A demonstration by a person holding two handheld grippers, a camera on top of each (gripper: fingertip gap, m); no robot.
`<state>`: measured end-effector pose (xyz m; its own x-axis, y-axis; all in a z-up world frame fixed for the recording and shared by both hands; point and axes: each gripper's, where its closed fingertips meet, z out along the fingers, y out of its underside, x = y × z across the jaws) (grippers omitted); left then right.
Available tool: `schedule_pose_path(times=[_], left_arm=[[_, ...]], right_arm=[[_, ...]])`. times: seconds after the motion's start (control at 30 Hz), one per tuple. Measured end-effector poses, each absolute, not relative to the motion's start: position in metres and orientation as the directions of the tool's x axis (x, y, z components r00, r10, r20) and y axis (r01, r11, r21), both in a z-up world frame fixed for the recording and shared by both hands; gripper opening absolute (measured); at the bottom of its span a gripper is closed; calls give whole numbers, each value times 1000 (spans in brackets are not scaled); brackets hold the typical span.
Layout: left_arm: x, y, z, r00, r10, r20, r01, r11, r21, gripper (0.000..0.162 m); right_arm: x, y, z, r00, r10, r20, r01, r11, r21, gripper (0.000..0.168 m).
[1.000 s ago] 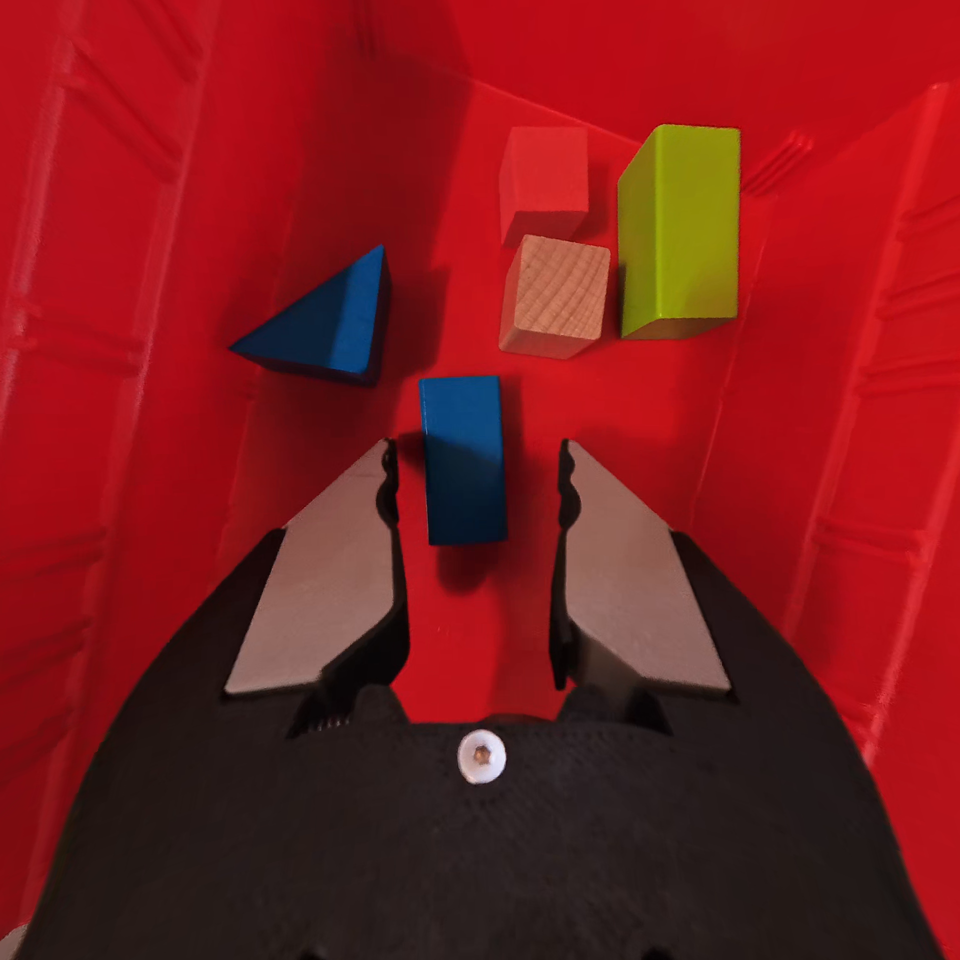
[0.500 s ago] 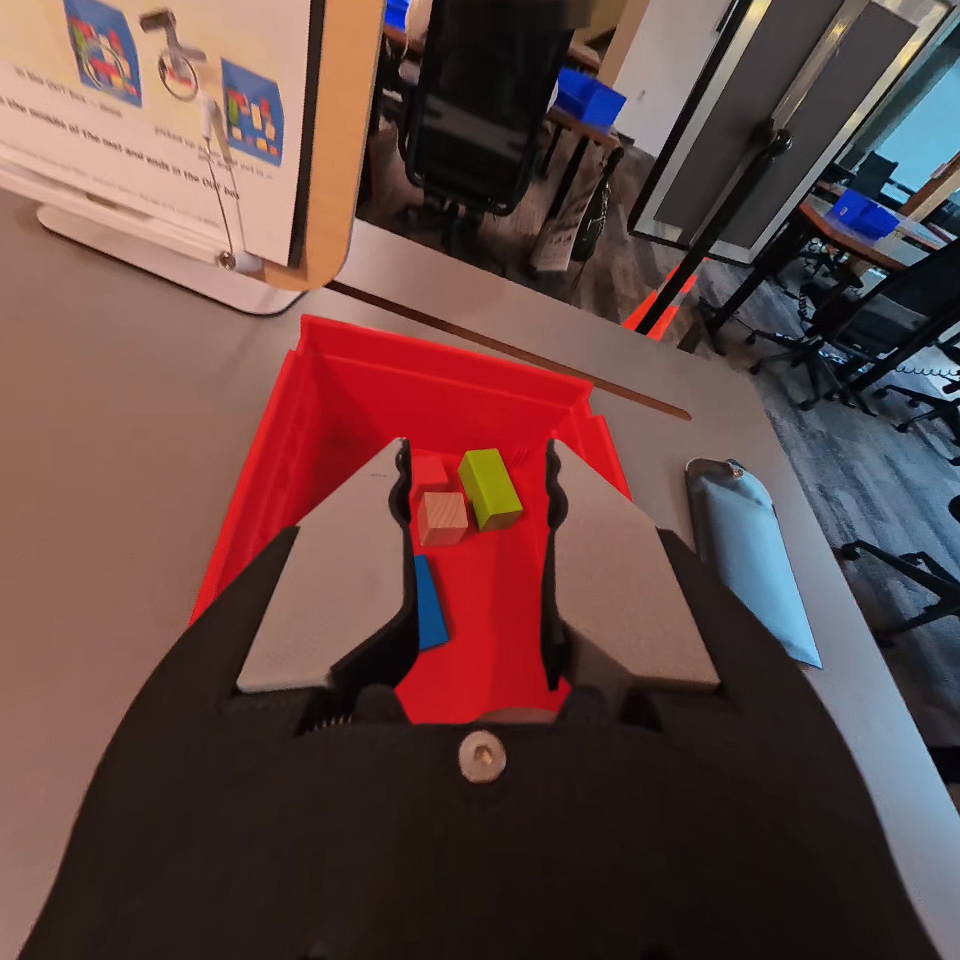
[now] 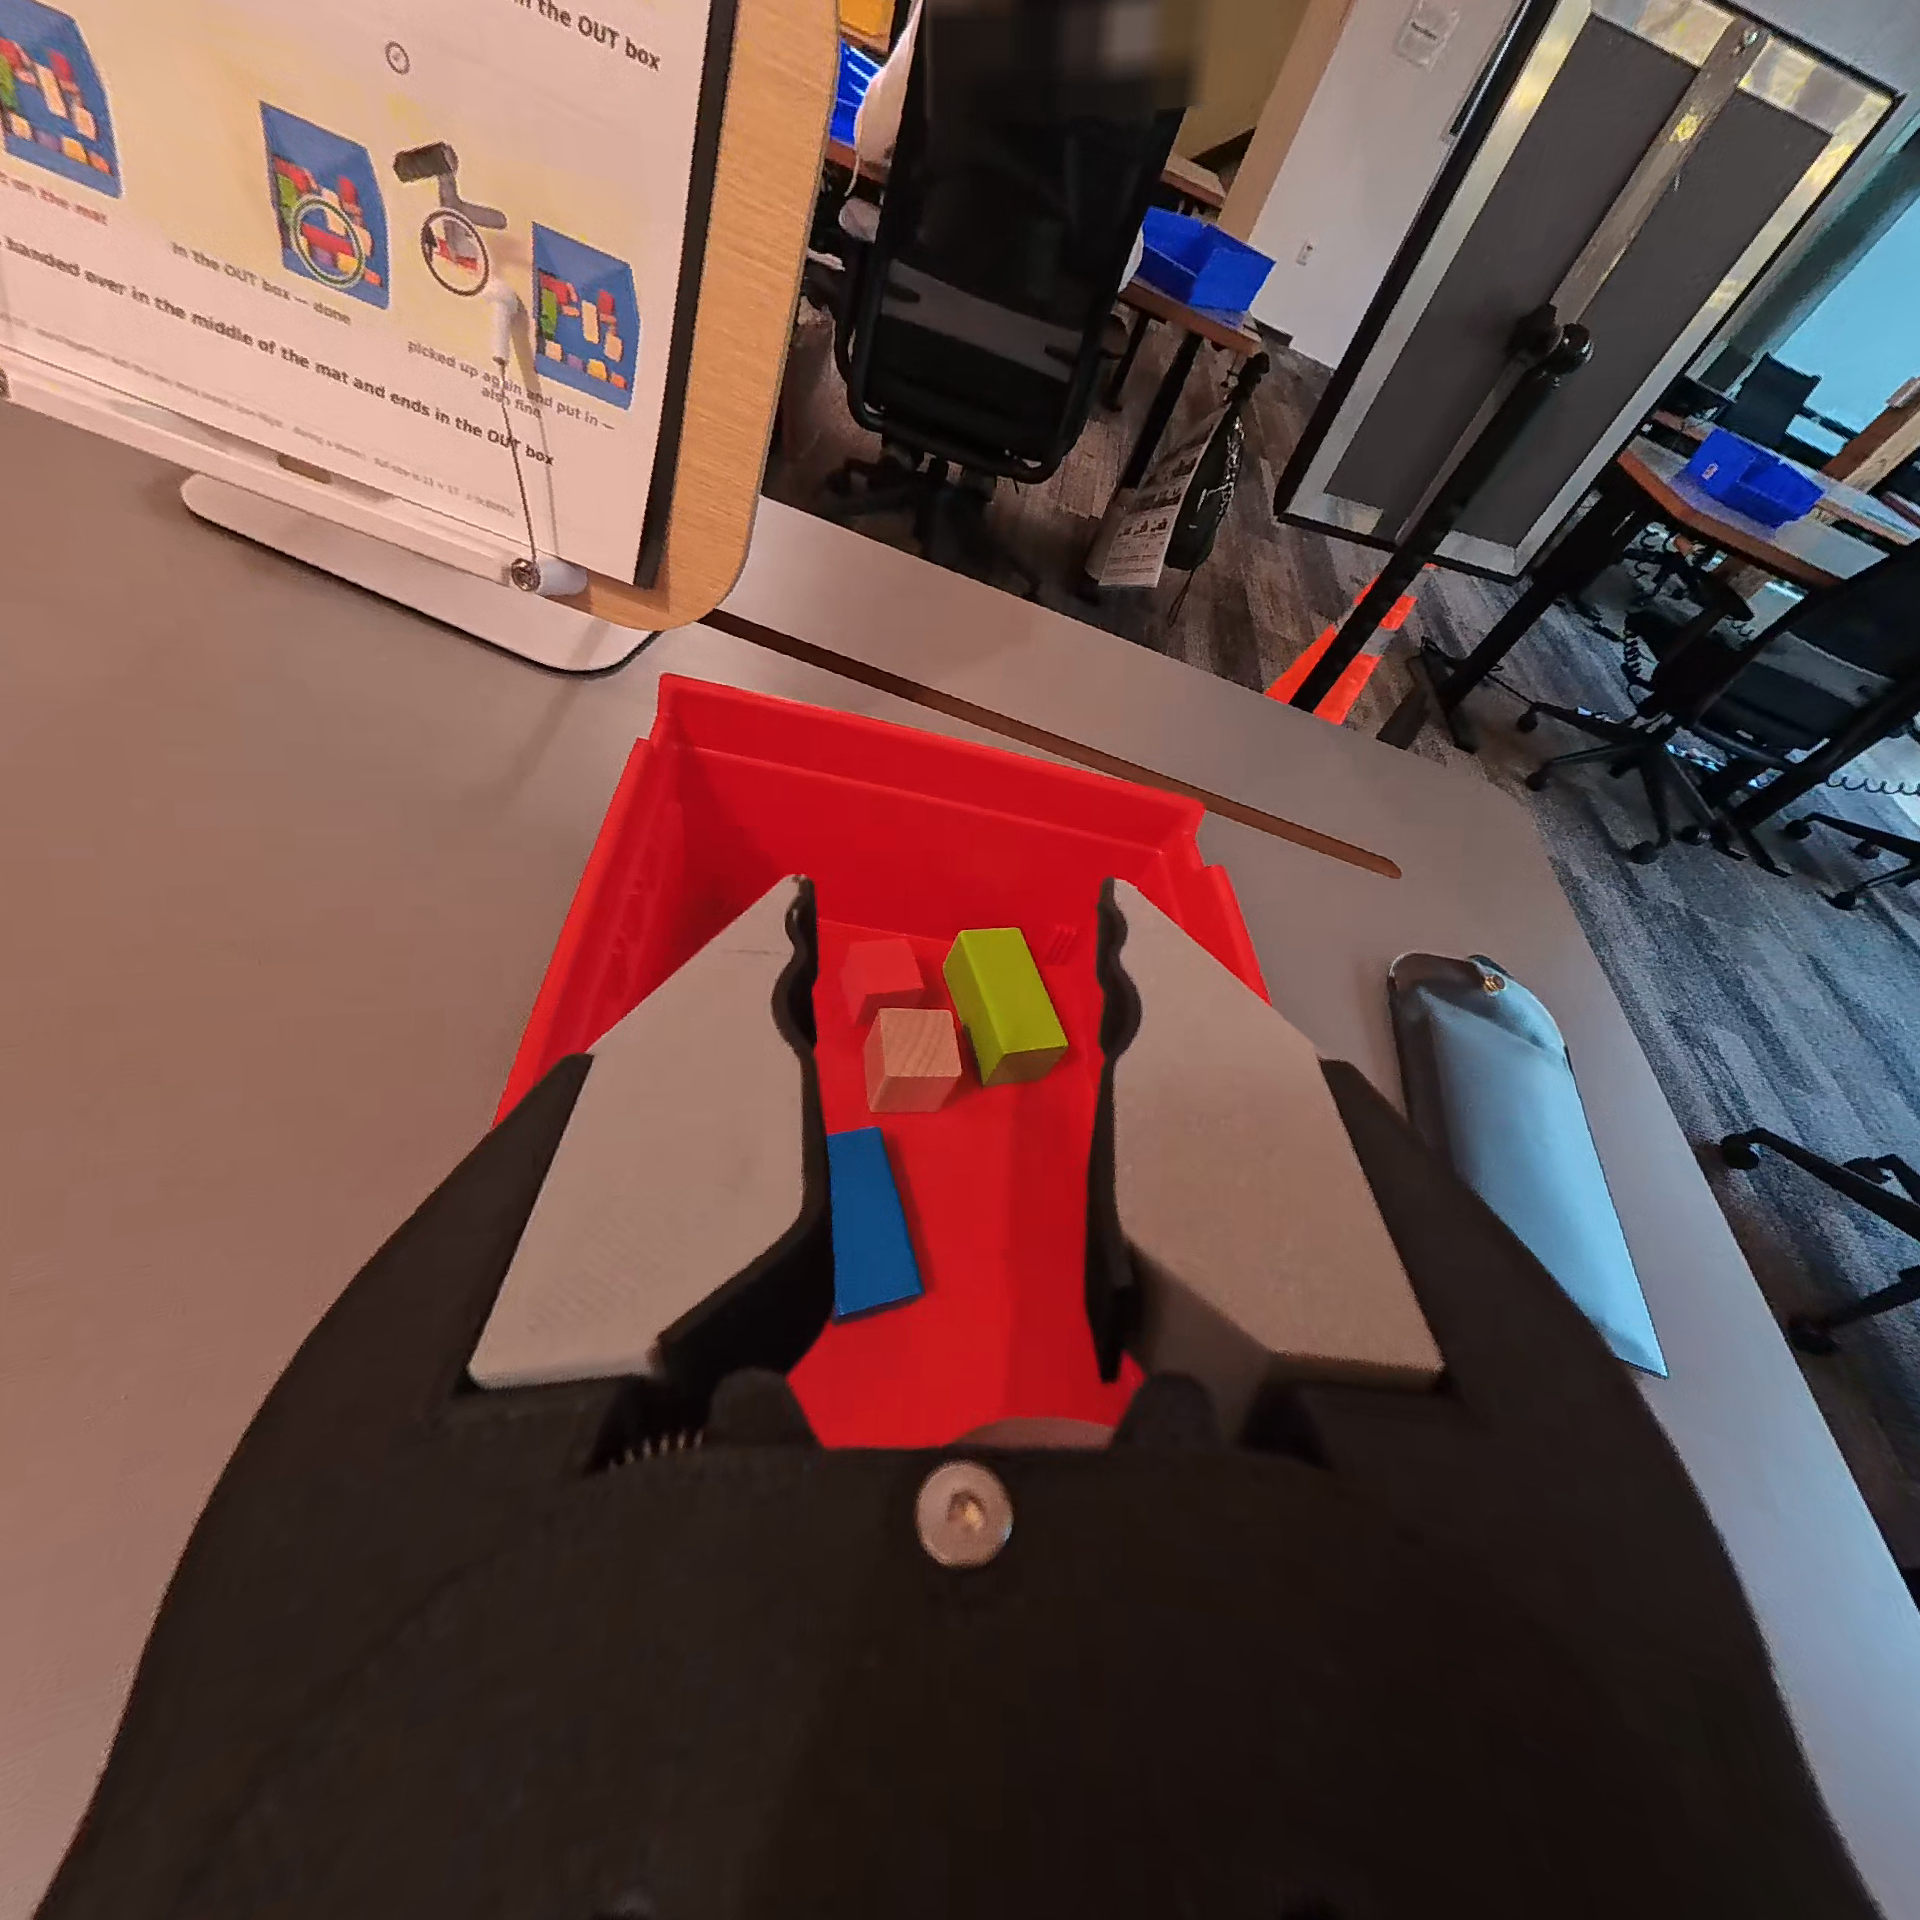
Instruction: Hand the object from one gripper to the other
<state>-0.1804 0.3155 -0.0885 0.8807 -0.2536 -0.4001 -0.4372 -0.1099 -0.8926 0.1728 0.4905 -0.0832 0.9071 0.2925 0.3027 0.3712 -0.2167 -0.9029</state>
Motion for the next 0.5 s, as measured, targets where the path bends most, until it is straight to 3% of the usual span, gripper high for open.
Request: schedule_pose_path(times=[0.33,0.5], left_arm=[[-191,315,-86,886,-232,-402,-437,-120,-892,64],[-247,309,-69,928,-108,-357,-369,-132,-920,66]], right_arm=[[163,487,-83,896,321,306,381,-203,-902,57],[158,479,-75,891,349,292,369,-179,-912,59]])
